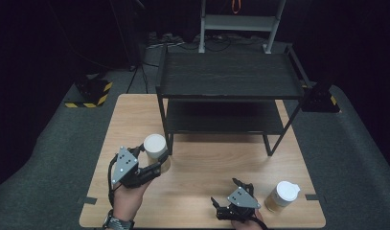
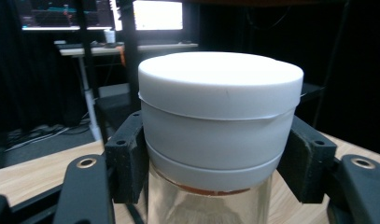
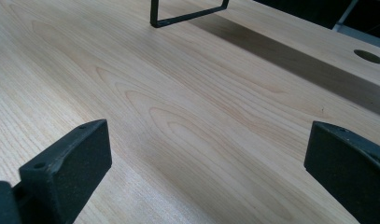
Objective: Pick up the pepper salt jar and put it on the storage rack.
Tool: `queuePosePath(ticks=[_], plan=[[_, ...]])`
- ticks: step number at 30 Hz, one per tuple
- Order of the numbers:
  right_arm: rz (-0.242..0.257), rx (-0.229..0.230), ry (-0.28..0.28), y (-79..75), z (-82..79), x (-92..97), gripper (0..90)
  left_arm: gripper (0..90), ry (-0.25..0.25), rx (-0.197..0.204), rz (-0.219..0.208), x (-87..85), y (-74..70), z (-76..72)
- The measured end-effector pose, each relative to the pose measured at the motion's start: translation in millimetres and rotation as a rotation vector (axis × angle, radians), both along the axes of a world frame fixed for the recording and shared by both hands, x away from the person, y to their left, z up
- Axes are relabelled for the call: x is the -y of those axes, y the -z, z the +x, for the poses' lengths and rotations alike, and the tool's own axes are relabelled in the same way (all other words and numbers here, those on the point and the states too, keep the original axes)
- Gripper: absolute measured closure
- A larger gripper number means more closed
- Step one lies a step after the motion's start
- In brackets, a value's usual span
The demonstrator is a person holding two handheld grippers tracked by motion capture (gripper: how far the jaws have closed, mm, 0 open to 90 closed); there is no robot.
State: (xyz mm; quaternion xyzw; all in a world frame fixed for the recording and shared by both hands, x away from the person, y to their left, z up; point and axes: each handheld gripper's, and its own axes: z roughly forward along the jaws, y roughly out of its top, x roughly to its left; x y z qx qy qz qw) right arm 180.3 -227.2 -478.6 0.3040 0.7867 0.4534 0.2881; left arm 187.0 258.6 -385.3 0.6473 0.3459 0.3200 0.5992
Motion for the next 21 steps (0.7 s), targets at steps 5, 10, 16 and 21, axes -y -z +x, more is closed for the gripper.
queuePosePath(ticks=[5,10,16,21], plan=[[0.007,-0.002,0.001,0.3,0.3,0.9,0.0,34.4,0.029,0.005,-0.003,5.5,-10.0,4.2],[0.009,-0.004,0.001,0.2,0.4,1.3,0.0,34.4,0.052,0.013,-0.020,10.1,-19.0,8.2],[0.012,-0.005,0.001,0.3,0.5,1.7,0.0,34.4,0.069,0.024,-0.027,14.2,-29.4,12.3],[0.015,-0.004,0.001,0.6,0.7,2.3,0.0,34.4,0.079,0.040,-0.022,18.6,-38.6,14.7]])
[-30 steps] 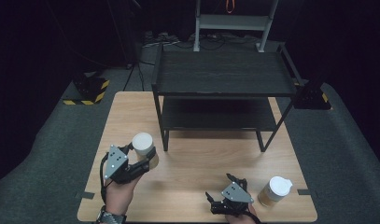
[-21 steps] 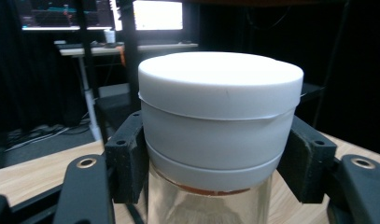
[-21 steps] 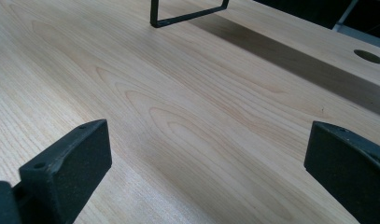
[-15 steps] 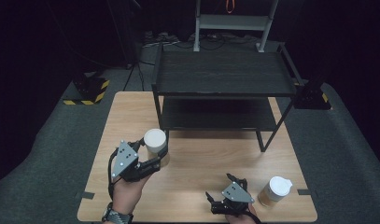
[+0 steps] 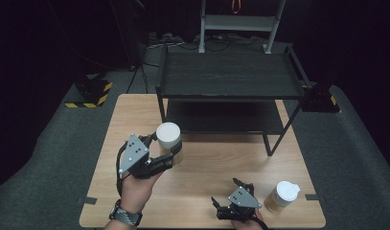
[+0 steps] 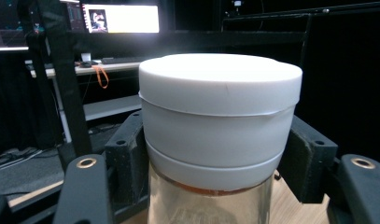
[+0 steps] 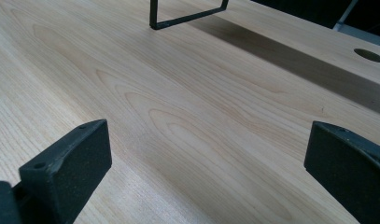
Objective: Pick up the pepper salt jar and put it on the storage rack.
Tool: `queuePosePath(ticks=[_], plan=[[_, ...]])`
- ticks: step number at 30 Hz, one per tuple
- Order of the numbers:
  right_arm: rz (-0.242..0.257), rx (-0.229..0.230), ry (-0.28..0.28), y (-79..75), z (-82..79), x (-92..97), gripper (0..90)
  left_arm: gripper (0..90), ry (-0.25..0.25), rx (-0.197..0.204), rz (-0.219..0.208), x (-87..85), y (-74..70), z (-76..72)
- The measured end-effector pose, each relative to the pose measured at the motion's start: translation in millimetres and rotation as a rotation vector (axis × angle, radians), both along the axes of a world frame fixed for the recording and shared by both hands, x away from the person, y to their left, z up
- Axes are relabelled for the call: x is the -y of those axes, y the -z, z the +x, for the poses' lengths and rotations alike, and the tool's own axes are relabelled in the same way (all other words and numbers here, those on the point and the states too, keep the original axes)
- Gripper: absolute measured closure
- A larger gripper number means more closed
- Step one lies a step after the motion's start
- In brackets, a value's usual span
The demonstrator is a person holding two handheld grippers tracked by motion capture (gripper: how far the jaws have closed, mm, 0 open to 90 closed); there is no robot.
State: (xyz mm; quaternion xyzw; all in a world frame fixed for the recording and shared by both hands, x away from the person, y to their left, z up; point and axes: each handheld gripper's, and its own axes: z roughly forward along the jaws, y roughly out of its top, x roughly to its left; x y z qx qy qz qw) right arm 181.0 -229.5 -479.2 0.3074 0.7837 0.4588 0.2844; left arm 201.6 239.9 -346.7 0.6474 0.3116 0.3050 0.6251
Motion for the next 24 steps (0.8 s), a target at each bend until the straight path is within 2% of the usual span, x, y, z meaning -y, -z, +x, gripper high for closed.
queuePosePath(ticks=[6,13,15,21,24], plan=[[0.001,-0.002,0.001,-0.1,0.2,0.1,0.0,34.4,0.005,0.015,0.008,3.9,-13.0,3.0],[0.005,-0.001,0.001,0.2,0.3,0.7,0.0,34.3,0.013,0.017,-0.016,6.4,-28.6,12.8],[0.006,-0.002,0.001,0.2,0.5,1.0,0.0,34.3,0.013,0.019,-0.016,7.1,-30.3,13.4],[0.010,-0.003,0.002,0.4,0.5,1.6,0.0,34.3,0.021,0.031,-0.016,11.7,-47.2,19.6],[0.013,-0.005,0.003,0.4,0.7,1.9,0.0,34.3,0.027,0.036,-0.041,11.8,-56.4,24.6]])
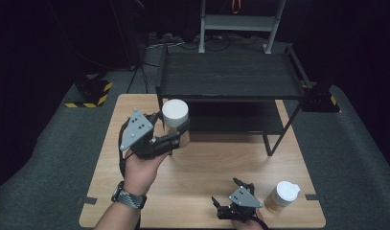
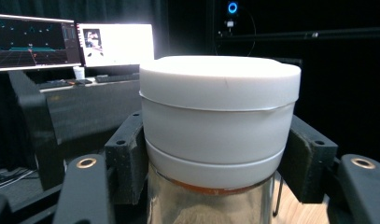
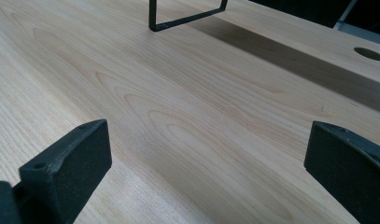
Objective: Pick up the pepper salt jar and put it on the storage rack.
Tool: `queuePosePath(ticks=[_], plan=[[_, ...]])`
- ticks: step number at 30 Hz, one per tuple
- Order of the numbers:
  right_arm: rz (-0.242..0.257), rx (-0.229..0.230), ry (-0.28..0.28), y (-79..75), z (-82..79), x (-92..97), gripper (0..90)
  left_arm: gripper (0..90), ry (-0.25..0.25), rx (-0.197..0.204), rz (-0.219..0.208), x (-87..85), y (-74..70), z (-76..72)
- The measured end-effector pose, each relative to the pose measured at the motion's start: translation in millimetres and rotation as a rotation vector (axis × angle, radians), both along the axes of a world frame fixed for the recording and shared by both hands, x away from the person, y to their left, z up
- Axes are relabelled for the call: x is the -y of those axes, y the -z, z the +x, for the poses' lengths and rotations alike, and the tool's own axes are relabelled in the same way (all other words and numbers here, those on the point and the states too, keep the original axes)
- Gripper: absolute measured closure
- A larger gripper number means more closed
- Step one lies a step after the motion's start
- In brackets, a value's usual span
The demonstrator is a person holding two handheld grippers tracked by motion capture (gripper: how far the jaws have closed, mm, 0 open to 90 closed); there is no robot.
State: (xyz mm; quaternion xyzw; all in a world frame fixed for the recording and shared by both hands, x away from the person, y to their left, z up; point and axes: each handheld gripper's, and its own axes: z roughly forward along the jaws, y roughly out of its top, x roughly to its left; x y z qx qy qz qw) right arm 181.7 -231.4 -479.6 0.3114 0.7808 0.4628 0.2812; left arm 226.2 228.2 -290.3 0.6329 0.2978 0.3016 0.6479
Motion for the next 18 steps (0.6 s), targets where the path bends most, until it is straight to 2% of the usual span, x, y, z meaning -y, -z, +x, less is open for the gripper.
queuePosePath(ticks=[10,18], plan=[[0.005,0.000,0.002,0.4,-0.3,0.5,0.0,34.3,-0.010,0.039,0.013,6.4,-28.1,5.8],[0.011,0.000,0.003,0.8,-0.2,1.3,0.0,34.3,-0.025,0.048,-0.005,10.8,-48.9,17.7]])
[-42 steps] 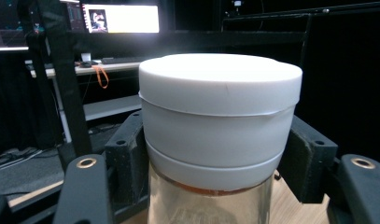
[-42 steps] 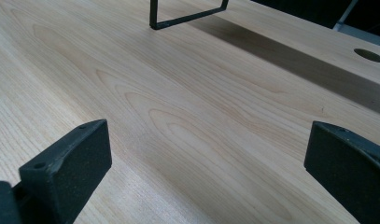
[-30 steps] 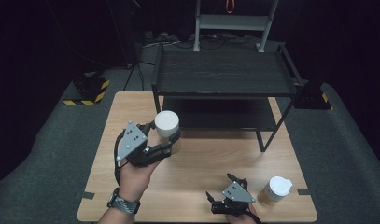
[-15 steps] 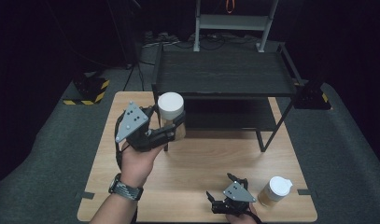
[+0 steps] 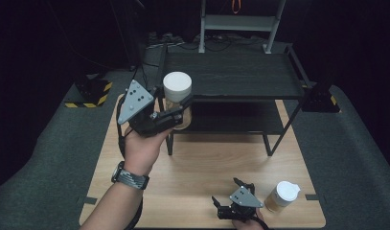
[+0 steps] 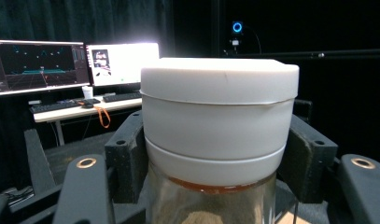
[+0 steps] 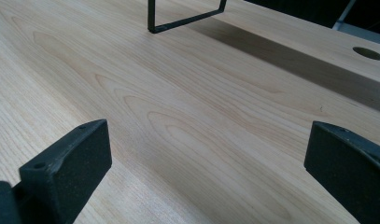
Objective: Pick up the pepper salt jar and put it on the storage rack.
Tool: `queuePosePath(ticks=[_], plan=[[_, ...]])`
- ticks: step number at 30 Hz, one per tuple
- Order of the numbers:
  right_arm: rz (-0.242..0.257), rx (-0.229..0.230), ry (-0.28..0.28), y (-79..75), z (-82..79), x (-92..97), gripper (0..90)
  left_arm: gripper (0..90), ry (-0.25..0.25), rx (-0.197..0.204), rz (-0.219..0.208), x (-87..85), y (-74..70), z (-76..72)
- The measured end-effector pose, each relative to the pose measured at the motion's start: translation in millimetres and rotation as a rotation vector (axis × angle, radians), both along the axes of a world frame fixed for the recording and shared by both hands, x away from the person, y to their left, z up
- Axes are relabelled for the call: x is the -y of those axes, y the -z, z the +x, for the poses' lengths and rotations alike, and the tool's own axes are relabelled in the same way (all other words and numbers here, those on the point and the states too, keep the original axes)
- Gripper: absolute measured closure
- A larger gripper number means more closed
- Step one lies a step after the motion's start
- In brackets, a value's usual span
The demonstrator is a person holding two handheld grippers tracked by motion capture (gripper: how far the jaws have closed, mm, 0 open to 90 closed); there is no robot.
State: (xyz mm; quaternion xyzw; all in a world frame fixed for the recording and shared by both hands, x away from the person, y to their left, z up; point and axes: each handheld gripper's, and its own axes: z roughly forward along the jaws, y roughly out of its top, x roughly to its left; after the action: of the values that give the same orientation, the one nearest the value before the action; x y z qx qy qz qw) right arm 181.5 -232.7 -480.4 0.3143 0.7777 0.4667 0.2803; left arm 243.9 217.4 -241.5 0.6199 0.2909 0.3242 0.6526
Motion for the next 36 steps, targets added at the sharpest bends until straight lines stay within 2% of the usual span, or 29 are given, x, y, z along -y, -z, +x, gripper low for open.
queuePosePath(ticks=[8,10,28,36], plan=[[0.007,0.000,0.001,0.4,-0.1,1.0,0.0,34.3,-0.011,0.014,-0.001,4.6,-10.5,10.7],[0.008,0.000,0.000,0.5,-0.1,1.2,0.0,34.3,-0.014,0.008,-0.011,6.3,-13.5,16.3],[0.023,-0.004,-0.005,1.2,0.8,4.2,0.0,34.3,-0.079,-0.027,-0.009,29.7,-31.5,59.3],[0.028,-0.006,-0.006,1.4,1.2,5.2,0.0,34.3,-0.106,-0.034,-0.006,40.2,-39.2,72.4]])
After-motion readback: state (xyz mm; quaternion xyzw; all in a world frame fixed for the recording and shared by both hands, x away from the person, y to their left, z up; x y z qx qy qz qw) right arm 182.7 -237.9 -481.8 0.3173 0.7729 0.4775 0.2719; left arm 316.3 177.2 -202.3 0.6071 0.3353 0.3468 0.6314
